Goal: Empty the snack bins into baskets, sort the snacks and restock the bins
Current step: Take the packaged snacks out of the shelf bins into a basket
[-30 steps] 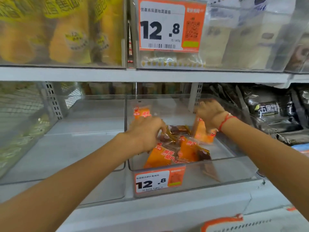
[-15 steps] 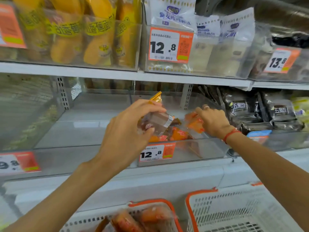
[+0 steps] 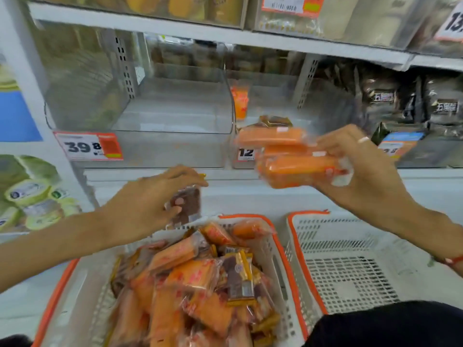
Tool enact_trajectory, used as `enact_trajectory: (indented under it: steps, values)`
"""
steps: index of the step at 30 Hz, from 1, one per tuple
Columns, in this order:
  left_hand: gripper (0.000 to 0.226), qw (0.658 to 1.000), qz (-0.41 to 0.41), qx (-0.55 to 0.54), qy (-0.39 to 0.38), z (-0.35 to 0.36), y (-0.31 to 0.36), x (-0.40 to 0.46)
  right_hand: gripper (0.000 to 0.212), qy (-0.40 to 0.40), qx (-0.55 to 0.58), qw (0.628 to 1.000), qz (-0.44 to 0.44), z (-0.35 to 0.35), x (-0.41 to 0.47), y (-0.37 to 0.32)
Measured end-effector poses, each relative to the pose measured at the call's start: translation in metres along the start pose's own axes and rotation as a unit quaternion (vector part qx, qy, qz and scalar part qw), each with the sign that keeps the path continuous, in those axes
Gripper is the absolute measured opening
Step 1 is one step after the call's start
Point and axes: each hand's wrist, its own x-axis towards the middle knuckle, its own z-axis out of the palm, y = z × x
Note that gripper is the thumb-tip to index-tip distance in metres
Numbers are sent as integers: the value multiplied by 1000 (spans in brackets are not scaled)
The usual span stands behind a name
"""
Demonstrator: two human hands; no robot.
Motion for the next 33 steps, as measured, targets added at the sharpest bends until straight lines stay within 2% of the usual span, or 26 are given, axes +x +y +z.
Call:
enact_trajectory:
  steps: [2,6,9,11,13,16,19,21,22,24,26,28,29,31,33]
  values:
    - [73,996,-48,7,-80,17,-12,-13,39,-99,94,990,29,26,-13,-16]
    - [79,969,-105,4,-224,49,-32,-15,43,-313,186,929,68,96,-37,-28]
    - [71,946,-105,114,-286,55,-37,-1,55,-413,157,895,56,143,-49,-27]
    - [59,947,-101,132,-275,47,-31,12,73,-481,55,875,14,158,-50,-18]
    - [45,971,-101,94,-197,33,-16,25,78,-474,-19,879,-52,156,-45,-12]
    - [26,998,-58,26,1,12,19,48,52,-344,61,934,-75,126,-23,-8]
    - [21,981,-10,-75,178,-3,44,85,24,-123,74,987,-65,91,14,13]
    - [21,958,14,-138,251,-10,50,120,21,-1,47,998,-29,74,44,40]
    - [22,948,19,-167,271,-11,51,140,19,33,34,999,8,69,60,54]
    - [27,933,15,-224,283,-15,55,182,11,28,15,994,100,69,92,87]
    - [31,930,7,-249,269,-17,52,226,12,-35,5,986,161,79,123,121]
    - [34,946,3,-217,241,-18,44,269,18,-121,26,975,182,98,149,150]
    - [36,960,-6,-174,218,-17,36,289,21,-162,36,969,182,110,160,162]
    - [35,987,-34,-16,154,-18,23,321,22,-228,26,956,185,131,177,181]
    - [27,982,-66,147,96,-18,12,343,25,-260,-10,947,187,147,189,195]
